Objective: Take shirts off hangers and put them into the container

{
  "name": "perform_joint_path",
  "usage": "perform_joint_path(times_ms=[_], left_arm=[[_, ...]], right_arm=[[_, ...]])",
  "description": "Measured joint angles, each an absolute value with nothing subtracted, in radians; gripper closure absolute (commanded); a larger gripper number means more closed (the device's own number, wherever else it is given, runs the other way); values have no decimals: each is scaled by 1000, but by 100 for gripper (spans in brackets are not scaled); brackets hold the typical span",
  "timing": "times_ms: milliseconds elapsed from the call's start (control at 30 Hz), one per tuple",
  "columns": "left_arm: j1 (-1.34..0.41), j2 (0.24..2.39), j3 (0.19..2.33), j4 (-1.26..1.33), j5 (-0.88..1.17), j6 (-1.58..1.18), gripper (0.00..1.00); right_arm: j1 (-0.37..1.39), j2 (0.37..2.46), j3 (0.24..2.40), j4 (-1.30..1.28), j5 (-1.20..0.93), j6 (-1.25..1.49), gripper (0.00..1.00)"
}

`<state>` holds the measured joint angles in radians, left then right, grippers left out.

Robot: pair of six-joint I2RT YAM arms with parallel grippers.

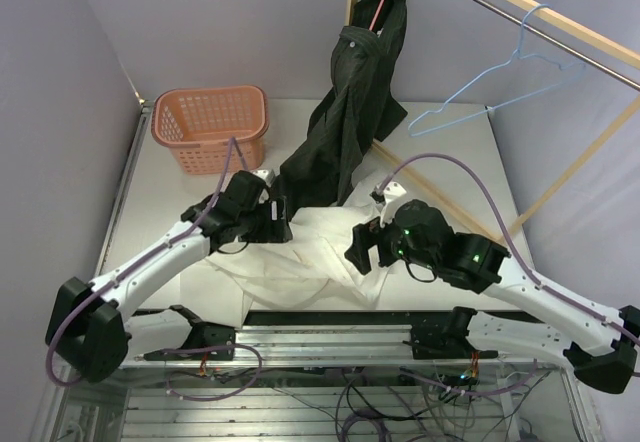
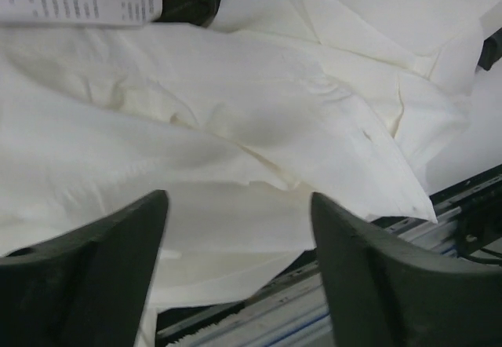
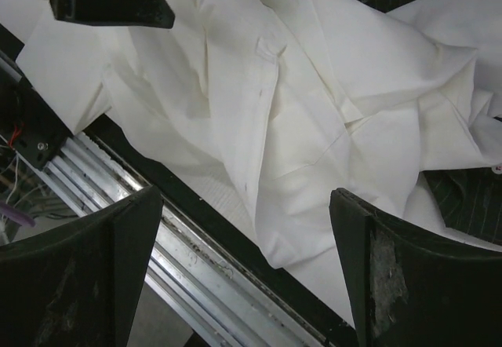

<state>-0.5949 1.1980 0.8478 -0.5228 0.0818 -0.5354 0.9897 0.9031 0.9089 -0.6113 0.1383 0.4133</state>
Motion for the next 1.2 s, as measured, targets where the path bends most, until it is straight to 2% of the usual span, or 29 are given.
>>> perform_joint_path(times_ms=[33, 267, 400, 733, 1000, 1200], left_arm=[[-599, 1174, 828, -524, 79, -566, 1], [-660, 962, 713, -552, -23, -852, 3], [-708, 928, 718, -588, -123, -994, 2], [-751, 1202, 789, -692, -241, -1247, 2], [-755, 1291, 768, -670, -270, -1406, 3], [-756, 1450, 766, -645, -270, -1484, 0]], right_arm=[[990, 892, 900, -611, 142, 415, 12], [990, 840, 832, -591, 154, 430, 13], [990, 813, 797, -585, 172, 441, 13], [990, 742, 785, -569, 227, 471, 14], [990, 722, 785, -568, 242, 480, 14], [990, 703, 785, -569, 252, 494, 15]])
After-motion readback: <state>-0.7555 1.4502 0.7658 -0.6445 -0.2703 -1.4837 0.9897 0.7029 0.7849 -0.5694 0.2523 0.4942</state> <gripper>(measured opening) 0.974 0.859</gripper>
